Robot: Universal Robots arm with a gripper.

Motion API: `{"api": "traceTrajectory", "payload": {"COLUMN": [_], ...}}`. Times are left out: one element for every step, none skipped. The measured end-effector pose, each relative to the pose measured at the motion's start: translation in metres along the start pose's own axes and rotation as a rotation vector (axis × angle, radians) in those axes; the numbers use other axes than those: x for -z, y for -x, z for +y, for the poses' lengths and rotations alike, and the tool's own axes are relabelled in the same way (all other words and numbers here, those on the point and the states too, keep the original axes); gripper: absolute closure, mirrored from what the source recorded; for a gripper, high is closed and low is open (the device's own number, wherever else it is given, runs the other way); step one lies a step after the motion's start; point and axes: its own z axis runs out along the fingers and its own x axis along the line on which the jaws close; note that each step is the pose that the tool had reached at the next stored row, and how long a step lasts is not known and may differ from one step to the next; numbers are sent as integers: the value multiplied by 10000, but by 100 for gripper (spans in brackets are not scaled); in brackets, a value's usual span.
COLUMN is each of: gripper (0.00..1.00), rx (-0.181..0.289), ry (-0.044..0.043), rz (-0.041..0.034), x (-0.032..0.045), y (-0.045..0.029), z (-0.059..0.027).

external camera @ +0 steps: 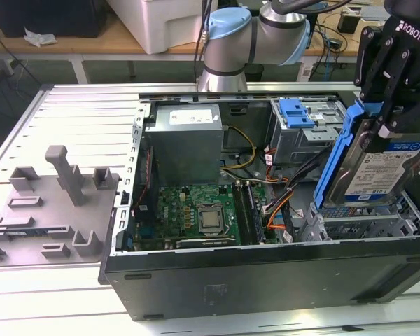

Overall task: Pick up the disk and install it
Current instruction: 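Insert the disk into the insertion slot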

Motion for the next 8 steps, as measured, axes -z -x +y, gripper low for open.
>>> {"api": "traceTrajectory", "payload": {"gripper": [64, 64, 64, 64, 64, 64, 64, 64], "rx": [1, 2, 0, 0, 0, 0, -1, 0], "ry": [0, 0, 0, 0, 0, 0, 0, 0], "rz": [0, 0, 0, 1, 1, 1, 0, 1], "x": [0, 0, 0, 0, 0, 0, 0, 0], "y": [0, 0, 0, 0, 1, 1, 1, 1], "z": [-3, -7, -18, -28, -35, -41, -41, -42]}}
